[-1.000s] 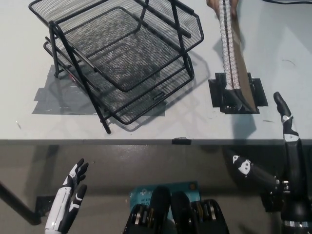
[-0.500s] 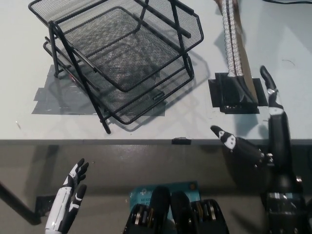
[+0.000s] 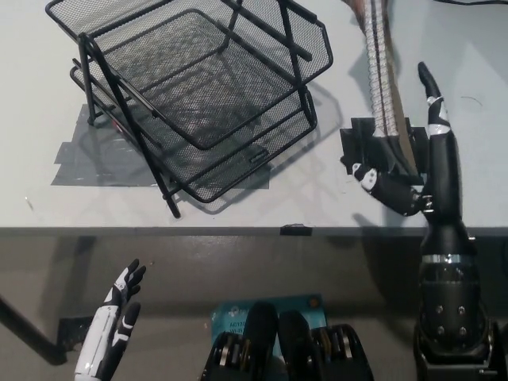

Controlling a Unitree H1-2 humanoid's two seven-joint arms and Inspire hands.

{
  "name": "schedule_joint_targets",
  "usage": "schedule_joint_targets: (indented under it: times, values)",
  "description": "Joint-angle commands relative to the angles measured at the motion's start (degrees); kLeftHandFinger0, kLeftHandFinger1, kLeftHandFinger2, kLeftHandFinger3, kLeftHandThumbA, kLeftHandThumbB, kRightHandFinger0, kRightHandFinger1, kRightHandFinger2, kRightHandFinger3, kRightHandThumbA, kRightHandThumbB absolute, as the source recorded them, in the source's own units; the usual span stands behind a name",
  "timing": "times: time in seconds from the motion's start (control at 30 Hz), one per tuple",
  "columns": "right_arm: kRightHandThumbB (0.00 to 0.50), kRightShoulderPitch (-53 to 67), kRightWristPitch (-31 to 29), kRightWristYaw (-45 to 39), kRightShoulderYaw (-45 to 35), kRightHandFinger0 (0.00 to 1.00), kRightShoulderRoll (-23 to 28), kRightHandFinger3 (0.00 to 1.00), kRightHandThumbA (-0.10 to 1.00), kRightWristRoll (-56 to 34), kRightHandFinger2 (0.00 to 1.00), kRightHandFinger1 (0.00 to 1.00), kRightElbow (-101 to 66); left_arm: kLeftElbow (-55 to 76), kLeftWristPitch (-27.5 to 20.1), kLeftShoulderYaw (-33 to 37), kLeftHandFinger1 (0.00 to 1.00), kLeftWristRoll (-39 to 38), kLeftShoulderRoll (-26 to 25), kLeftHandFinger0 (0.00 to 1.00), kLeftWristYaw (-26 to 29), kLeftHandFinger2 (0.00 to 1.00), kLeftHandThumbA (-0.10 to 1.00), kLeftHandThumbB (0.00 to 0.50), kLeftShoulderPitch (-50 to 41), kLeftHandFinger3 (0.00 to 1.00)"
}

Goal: A person hands a notebook to the robot and the robot grabs it with its right hand and places it in the file tray kept in the centre of the desk infront of it.

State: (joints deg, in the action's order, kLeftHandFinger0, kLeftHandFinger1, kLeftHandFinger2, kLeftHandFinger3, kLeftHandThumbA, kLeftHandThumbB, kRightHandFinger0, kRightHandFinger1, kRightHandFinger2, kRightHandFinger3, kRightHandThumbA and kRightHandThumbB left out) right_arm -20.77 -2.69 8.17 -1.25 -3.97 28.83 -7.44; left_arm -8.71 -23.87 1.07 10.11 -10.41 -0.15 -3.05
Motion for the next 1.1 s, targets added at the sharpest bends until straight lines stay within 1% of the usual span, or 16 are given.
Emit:
schedule_joint_targets:
  times: [0.0, 0.07, 0.27, 0.37, 0.43, 0.47, 0.5, 0.63, 0.7, 0.83, 0.9, 0.93, 0.97, 1.0, 1.03, 1.07]
  values:
    - [0.356, -3.62, -0.46, 3.76, -2.28, 1.0, -0.13, 1.0, 1.0, -2.99, 1.0, 1.0, 0.86, 1.0, -1.73, -0.16, 1.0, 0.96, -0.64, 1.0, 0.52, 1.0, 0.99, 0.355, -0.03, 1.0]
    - [0.352, -5.2, -1.77, 4.91, -3.49, 1.0, 0.18, 1.0, 1.0, -4.35, 1.0, 1.0, 2.23, 0.92, -2.09, -0.15, 1.0, 0.95, -0.64, 1.0, 0.51, 1.0, 0.99, 0.354, -0.04, 1.0]
    - [0.372, -8.7, -0.76, 6.21, -4.44, 1.0, 0.25, 1.0, 1.0, -4.08, 1.0, 1.0, 4.39, 1.07, -1.91, -0.13, 1.0, 0.79, -0.48, 1.0, 0.45, 1.0, 0.98, 0.349, -0.2, 1.0]
    - [0.356, -10.41, -1.16, 7.35, -4.28, 1.0, -0.1, 1.0, 1.0, -3.62, 1.0, 1.0, 6.28, 0.79, -2.52, -0.15, 1.0, 0.62, -0.46, 1.0, 0.5, 1.0, 0.97, 0.353, -0.02, 1.0]
    - [0.362, -11.6, -1.31, 8.25, -3.71, 1.0, -0.34, 1.0, 1.0, -2.95, 1.0, 1.0, 7.67, 0.76, -2.55, -0.17, 1.0, 0.67, -0.44, 1.0, 0.55, 1.0, 0.97, 0.351, 0.19, 1.0]
    - [0.399, -11.86, -1.52, 8.45, -3.36, 1.0, -0.47, 1.0, 1.0, -2.83, 1.0, 1.0, 8.15, 0.73, -2.54, -0.18, 1.0, 0.47, -0.36, 1.0, 0.52, 1.0, 0.97, 0.357, 0.23, 1.0]
    - [0.409, -12.21, -1.75, 9.06, -2.99, 1.0, -0.64, 1.0, 1.0, -2.12, 1.0, 1.0, 8.85, 0.67, -2.59, -0.2, 1.0, 0.2, -0.31, 1.0, 0.45, 1.0, 0.97, 0.358, 0.3, 1.0]
    - [0.356, -12.9, -2.16, 10.7, -1.24, 1.0, -1.16, 1.0, 1.0, -0.04, 1.0, 1.0, 10.26, 1.03, -2.3, -0.21, 1.0, 0.26, -0.42, 1.0, 0.35, 1.0, 0.97, 0.357, 0.29, 1.0]
    - [0.351, -13.2, -2.21, 11.55, -0.1, 1.0, -1.26, 1.0, 1.0, 1.39, 1.0, 1.0, 11.21, 1.01, -2.46, -0.16, 1.0, 0.28, -0.5, 1.0, 0.29, 1.0, 0.98, 0.345, 0.37, 1.0]
    - [0.341, -13.86, -2.36, 13.65, 1.3, 1.0, -0.73, 1.0, 1.0, 2.98, 1.0, 1.0, 14.04, 1.6, -1.67, -0.18, 1.0, 0.32, -0.59, 1.0, 0.11, 1.0, 0.98, 0.352, 0.42, 1.0]
    - [0.311, -14.28, -1.58, 15.17, 1.13, 1.0, -0.74, 1.0, 1.0, 3.53, 1.0, 1.0, 15.76, 1.38, -1.79, -0.24, 1.0, -0.06, -0.55, 1.0, 0.07, 1.0, 0.97, 0.354, 0.51, 1.0]
    - [0.277, -14.73, -0.39, 16.84, 0.76, 1.0, -0.97, 1.0, 0.97, 4.26, 1.0, 1.0, 17.06, 1.38, -1.92, -0.24, 1.0, 0.09, -0.6, 1.0, 0.13, 1.0, 0.98, 0.349, 0.51, 1.0]
    - [0.18, -15.33, 1.22, 19.48, -0.09, 1.0, -1.35, 1.0, 0.83, 5.12, 1.0, 1.0, 18.93, 1.39, -2.21, -0.21, 1.0, 0.37, -0.69, 1.0, 0.21, 1.0, 0.98, 0.345, 0.45, 1.0]
    - [0.113, -15.7, 1.09, 21.17, -0.82, 1.0, -1.5, 1.0, 0.73, 4.97, 1.0, 1.0, 20.14, 1.43, -2.24, -0.2, 1.0, 0.35, -0.72, 1.0, 0.18, 1.0, 0.98, 0.343, 0.39, 1.0]
    - [0.095, -15.93, 0.82, 22.25, -1.26, 1.0, -1.57, 1.0, 0.68, 4.76, 1.0, 1.0, 20.9, 1.47, -2.23, -0.19, 1.0, 0.29, -0.73, 1.0, 0.14, 1.0, 0.98, 0.342, 0.35, 1.0]
    - [0.006, -16.5, -0.45, 23.83, -2.31, 0.52, -0.91, 0.73, 0.61, 3.68, 0.62, 0.55, 23.04, 1.74, -2.02, -0.21, 1.0, 0.3, -0.74, 1.0, 0.1, 1.0, 0.98, 0.334, 0.17, 1.0]
